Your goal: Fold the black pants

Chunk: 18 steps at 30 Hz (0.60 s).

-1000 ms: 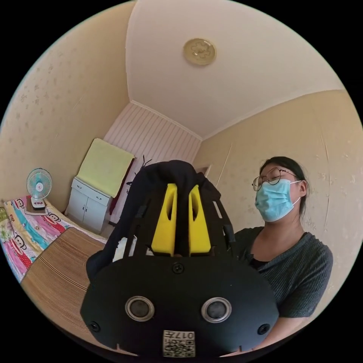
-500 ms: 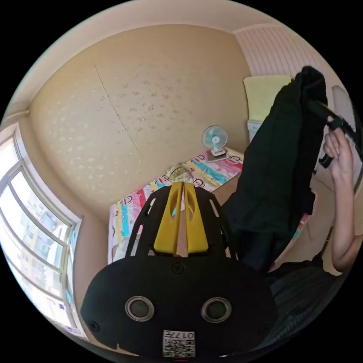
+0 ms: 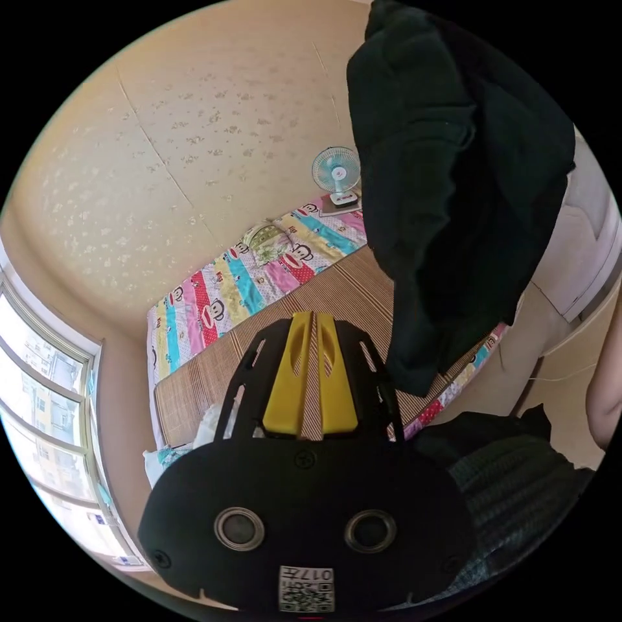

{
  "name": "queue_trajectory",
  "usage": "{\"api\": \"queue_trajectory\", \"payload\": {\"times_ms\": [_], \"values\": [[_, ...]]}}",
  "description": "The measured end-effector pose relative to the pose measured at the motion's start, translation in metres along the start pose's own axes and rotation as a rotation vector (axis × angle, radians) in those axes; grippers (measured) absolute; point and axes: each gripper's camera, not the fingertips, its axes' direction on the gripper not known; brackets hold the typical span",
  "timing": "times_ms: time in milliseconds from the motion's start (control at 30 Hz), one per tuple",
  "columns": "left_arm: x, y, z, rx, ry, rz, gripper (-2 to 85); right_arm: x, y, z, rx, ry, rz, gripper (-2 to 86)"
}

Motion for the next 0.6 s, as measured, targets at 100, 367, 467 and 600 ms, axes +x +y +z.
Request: {"api": "queue_trajectory", "payload": {"times_ms": [100,367,467,600], "values": [[0.0,0.004,-0.008,-0.005,0.01,0.01,2.9,0.006,-0.006,-0.008,0.0,-0.031,0.025,4.5],[-0.009,0.043,-0.055,0.151,0.218,0.026,11.9,0.002,-0.04,-0.024,-0.022,-0.032,0.044,4.5],[-0.018,0.072,-0.087,0.294,0.295,0.023,15.4,0.002,-0.058,-0.032,-0.016,-0.066,0.047,4.6],[-0.016,0.094,-0.127,0.469,0.214,0.061,18.0,0.001,-0.083,-0.042,-0.006,-0.1,0.05,4.7]]}}
